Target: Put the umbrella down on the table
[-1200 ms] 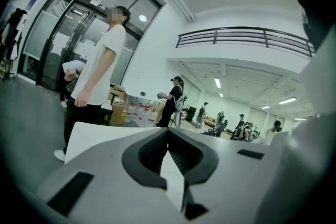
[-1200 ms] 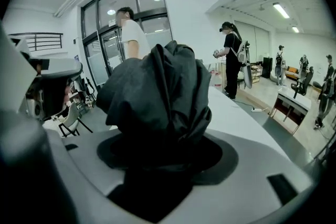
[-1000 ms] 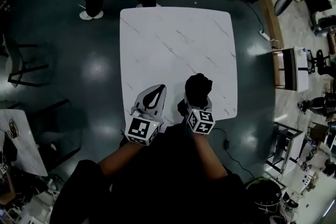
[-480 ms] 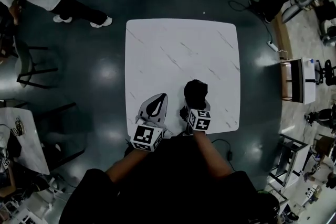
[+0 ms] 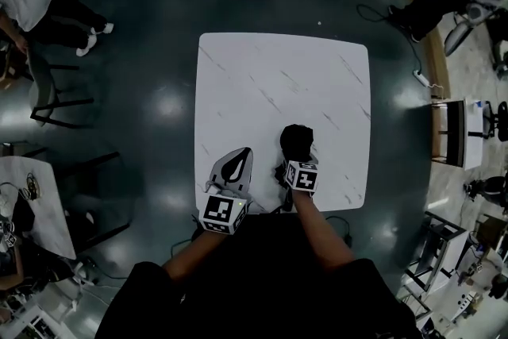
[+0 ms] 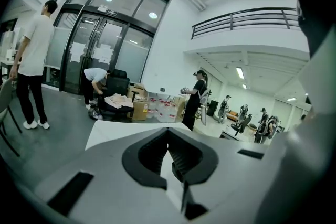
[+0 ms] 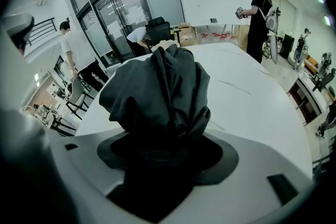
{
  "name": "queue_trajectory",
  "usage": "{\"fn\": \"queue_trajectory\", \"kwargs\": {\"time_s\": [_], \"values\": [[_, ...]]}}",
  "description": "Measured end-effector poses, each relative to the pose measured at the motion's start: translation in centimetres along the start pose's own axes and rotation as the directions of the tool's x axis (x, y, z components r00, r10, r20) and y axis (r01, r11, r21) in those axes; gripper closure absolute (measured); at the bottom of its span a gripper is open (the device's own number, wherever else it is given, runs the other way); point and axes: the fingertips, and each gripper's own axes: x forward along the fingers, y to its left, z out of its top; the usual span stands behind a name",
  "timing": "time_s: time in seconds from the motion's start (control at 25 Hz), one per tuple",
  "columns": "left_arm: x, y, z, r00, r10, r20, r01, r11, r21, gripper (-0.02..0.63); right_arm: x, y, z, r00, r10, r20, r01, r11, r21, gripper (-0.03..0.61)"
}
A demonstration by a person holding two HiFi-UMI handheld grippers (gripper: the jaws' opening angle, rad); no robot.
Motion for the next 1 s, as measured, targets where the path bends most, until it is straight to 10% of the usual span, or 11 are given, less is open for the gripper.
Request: {"fn": "queue_trajectory", "kwargs": {"time_s": [1.0], "values": [[-2.2,3.7,-1.7,0.999,0.044,-0.025,-0.044,0.999,-0.004,0.606,1.1,0.0,-0.1,0.987,-0.107,-0.119,0.104,0.994,-0.029,0.245]]}}
